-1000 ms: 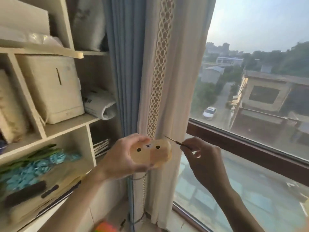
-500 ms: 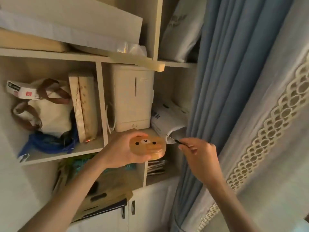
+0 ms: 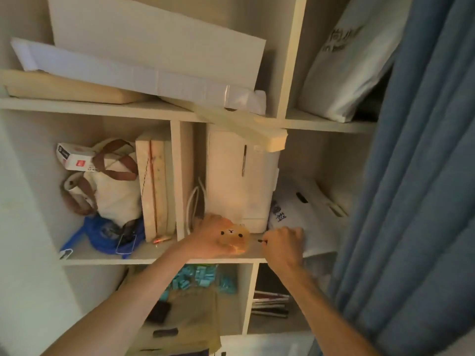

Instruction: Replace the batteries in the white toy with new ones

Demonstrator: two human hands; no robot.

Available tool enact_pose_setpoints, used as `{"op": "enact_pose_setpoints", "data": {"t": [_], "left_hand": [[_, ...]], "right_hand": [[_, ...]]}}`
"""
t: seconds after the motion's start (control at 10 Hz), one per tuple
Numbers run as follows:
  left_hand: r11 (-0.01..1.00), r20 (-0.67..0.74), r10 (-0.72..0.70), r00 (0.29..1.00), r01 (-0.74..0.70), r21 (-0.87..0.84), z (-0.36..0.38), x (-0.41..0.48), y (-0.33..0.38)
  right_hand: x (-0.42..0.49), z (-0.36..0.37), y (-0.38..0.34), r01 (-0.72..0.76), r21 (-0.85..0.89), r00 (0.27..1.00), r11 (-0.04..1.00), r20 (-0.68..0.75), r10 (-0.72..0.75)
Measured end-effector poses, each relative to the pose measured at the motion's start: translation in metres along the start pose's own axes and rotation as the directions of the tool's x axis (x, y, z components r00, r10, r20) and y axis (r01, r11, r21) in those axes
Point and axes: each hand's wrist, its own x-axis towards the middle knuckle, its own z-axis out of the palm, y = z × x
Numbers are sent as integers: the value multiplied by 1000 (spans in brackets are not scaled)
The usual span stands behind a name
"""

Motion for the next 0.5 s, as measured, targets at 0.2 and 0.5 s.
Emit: {"op": "enact_pose_setpoints", "data": {"t": [0.2, 0.5], "left_hand": [[956, -59, 25, 998, -7, 294, 30, 15, 3], [973, -104, 10, 994, 14, 230, 40, -9, -2]], "right_hand": [[6, 21, -14, 64, -154, 997, 986, 60, -55], [2, 33, -16, 155, -107, 988, 982, 44, -151]]}}
